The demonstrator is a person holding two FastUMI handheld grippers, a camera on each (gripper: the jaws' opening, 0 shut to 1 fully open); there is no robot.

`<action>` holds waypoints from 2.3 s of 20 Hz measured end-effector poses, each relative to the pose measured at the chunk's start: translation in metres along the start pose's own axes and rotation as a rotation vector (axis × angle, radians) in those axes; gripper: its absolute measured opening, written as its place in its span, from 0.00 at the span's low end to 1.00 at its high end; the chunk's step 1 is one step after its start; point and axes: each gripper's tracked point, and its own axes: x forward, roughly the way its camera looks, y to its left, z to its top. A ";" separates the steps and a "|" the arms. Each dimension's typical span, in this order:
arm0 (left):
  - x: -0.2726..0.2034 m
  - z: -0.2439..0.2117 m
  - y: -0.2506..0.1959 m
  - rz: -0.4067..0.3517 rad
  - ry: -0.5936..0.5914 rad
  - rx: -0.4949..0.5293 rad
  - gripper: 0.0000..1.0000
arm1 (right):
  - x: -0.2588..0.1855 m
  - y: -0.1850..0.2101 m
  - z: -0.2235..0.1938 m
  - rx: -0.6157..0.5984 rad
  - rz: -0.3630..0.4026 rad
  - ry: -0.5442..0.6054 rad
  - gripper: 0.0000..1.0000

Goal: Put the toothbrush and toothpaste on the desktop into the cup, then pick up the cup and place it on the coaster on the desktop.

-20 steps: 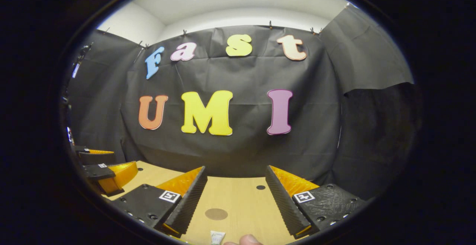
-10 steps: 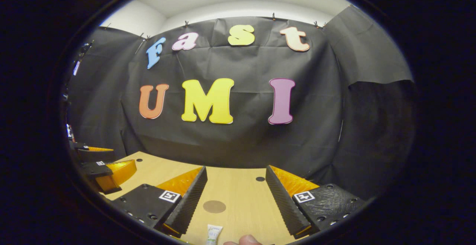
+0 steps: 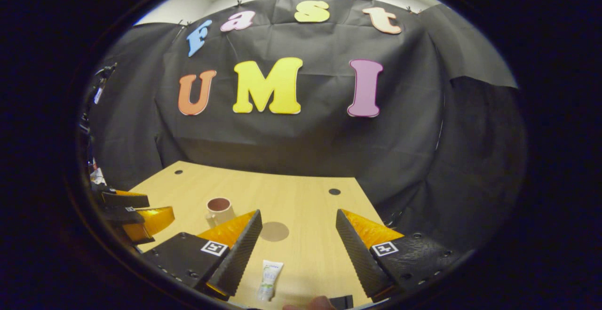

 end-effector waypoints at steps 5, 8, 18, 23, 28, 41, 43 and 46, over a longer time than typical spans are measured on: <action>0.008 -0.060 0.006 0.000 0.185 -0.013 0.99 | 0.007 0.010 -0.044 -0.018 0.011 0.113 0.95; 0.012 -0.100 0.012 0.013 0.309 -0.026 0.99 | 0.013 0.020 -0.069 -0.006 0.028 0.184 0.95; 0.052 -0.156 0.026 0.003 0.429 -0.073 0.98 | 0.020 0.019 -0.139 0.014 0.002 0.405 0.95; 0.073 -0.165 0.020 -0.032 0.410 -0.016 0.88 | 0.015 0.018 -0.154 -0.001 0.001 0.439 0.95; 0.090 -0.167 0.021 -0.025 0.416 0.010 0.81 | 0.008 0.018 -0.155 -0.039 -0.001 0.423 0.95; 0.104 -0.177 0.025 0.003 0.471 0.075 0.40 | 0.012 0.023 -0.166 -0.039 0.006 0.465 0.95; 0.106 -0.176 0.028 0.006 0.472 0.070 0.27 | 0.013 0.026 -0.169 -0.048 0.014 0.480 0.95; 0.106 -0.175 0.028 -0.006 0.475 0.066 0.05 | 0.014 0.033 -0.176 -0.050 0.034 0.502 0.95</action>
